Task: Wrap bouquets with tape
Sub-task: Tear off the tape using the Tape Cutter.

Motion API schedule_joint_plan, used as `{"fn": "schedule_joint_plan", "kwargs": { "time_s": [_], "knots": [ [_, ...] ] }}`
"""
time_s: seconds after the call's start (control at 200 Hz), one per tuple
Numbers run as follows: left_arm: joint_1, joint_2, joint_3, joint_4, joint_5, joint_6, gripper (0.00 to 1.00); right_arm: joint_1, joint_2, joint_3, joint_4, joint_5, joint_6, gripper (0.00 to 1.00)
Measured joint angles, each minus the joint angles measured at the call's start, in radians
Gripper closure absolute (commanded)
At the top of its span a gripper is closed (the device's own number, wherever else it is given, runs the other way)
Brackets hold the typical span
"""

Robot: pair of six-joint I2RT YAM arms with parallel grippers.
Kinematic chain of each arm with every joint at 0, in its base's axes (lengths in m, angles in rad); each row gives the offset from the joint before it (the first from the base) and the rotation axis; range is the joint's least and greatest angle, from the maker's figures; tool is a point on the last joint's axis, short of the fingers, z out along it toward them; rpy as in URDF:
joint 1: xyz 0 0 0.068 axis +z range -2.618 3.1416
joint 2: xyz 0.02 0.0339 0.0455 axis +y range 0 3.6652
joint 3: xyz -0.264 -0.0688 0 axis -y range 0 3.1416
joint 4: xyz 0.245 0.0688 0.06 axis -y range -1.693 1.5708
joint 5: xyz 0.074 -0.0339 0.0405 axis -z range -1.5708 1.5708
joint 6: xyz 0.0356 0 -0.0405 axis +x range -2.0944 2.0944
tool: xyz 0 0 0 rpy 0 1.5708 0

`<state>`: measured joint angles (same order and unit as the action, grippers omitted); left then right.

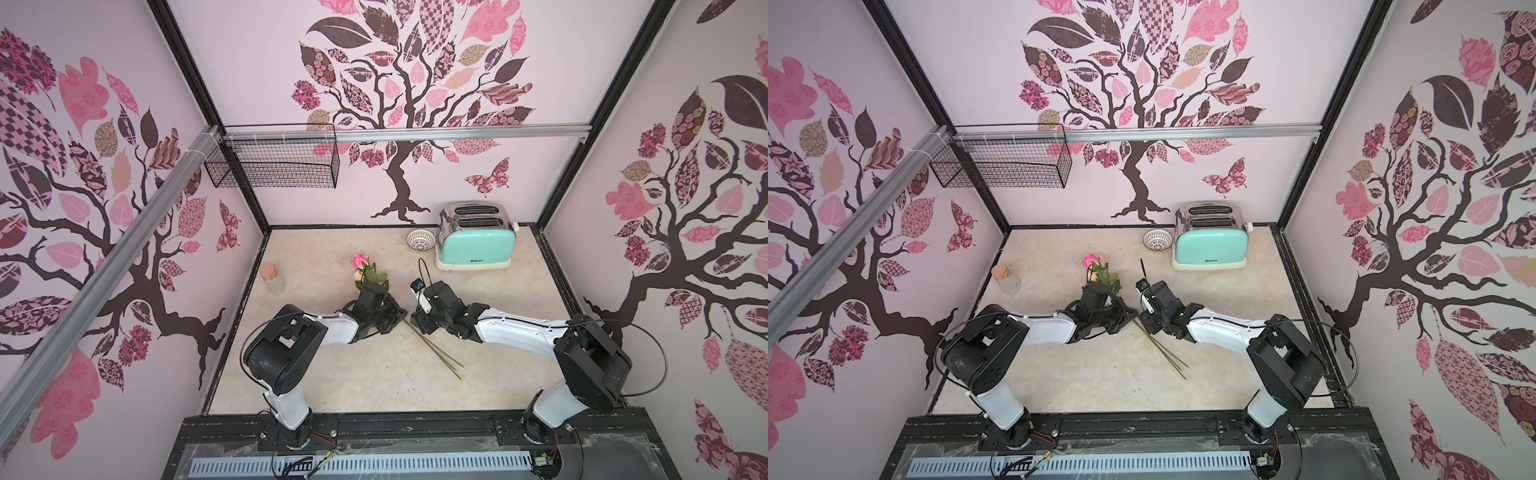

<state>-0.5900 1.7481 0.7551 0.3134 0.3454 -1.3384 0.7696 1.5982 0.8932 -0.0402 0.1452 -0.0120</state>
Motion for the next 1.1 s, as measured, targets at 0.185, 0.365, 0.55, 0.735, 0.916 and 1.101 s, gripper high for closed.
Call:
{"fn": "schedule_joint_plan", "kwargs": {
  "time_s": [0.185, 0.365, 0.55, 0.735, 0.916, 1.101],
  "knots": [
    [0.0, 0.002, 0.0, 0.008, 0.0, 0.0, 1.0, 0.017, 0.019, -0.008, 0.018, 0.06, -0.034, 0.31],
    [0.0, 0.009, 0.0, 0.018, -0.005, 0.0, 1.0, 0.072, 0.051, -0.012, 0.055, 0.168, -0.079, 0.3],
    [0.001, 0.016, 0.0, 0.021, -0.013, 0.0, 1.0, 0.092, 0.069, -0.017, 0.085, 0.24, -0.098, 0.28],
    [0.003, 0.016, 0.0, 0.021, -0.013, 0.0, 1.0, 0.096, 0.069, -0.024, 0.098, 0.257, -0.098, 0.27],
    [0.009, 0.016, 0.0, 0.018, -0.002, 0.004, 1.0, 0.097, 0.057, -0.022, 0.081, 0.262, -0.095, 0.25],
    [0.016, -0.001, 0.002, -0.003, 0.017, 0.014, 1.0, 0.085, 0.004, -0.031, 0.049, 0.262, -0.122, 0.24]
  ]
}}
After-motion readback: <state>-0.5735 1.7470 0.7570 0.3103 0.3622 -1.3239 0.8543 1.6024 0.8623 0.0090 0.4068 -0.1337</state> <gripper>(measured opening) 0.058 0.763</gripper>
